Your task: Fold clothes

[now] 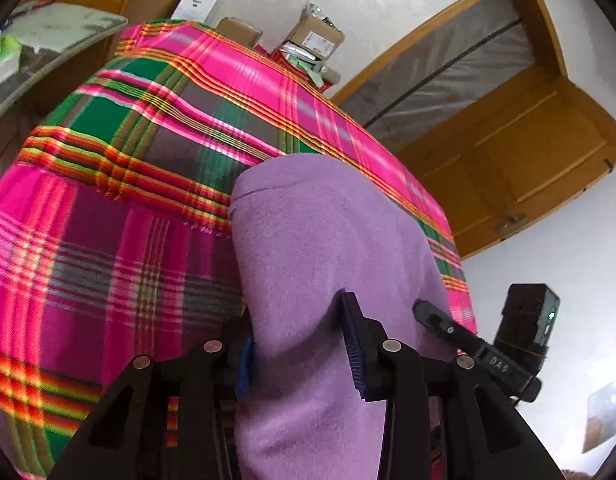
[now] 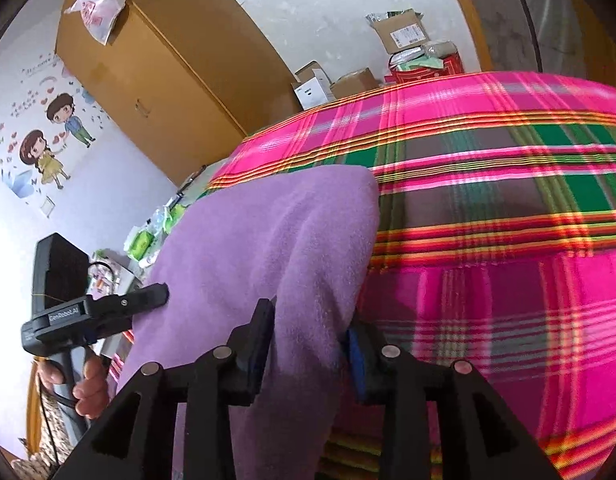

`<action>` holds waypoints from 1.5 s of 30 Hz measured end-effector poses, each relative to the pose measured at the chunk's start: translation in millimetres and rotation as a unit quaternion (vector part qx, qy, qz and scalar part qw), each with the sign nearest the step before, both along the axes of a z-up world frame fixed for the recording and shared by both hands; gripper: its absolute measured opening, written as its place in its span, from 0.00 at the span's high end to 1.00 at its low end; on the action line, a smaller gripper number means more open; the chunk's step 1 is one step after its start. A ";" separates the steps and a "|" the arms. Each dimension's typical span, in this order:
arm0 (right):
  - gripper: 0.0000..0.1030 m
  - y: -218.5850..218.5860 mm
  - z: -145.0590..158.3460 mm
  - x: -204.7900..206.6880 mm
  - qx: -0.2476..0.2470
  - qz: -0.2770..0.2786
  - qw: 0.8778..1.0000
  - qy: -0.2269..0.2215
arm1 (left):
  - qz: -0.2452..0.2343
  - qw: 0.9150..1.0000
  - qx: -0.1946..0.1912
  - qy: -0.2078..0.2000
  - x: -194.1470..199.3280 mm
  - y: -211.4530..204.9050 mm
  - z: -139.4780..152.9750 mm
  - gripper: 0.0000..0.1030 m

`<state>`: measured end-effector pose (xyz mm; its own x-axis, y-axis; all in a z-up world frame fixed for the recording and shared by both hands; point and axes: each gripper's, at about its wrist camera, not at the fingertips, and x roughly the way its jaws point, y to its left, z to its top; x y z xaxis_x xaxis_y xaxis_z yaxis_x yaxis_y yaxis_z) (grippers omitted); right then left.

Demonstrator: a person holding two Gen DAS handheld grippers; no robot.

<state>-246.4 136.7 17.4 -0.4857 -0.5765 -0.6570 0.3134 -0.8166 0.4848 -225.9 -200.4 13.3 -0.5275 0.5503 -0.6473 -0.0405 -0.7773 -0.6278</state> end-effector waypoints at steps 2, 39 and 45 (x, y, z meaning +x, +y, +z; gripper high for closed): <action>0.66 2.4 5.3 8.7 0.011 0.000 1.000 0.013 | 0.007 1.000 -0.002 0.002 9.7 -2.1 2.6 0.63; 0.66 4.5 8.7 145.1 0.108 0.001 0.994 0.033 | 0.057 0.992 -0.109 0.011 132.3 34.7 7.5 0.58; 0.66 -6.2 6.3 153.9 0.113 0.007 0.993 0.018 | 0.057 0.990 -0.131 0.010 140.0 52.3 9.4 0.54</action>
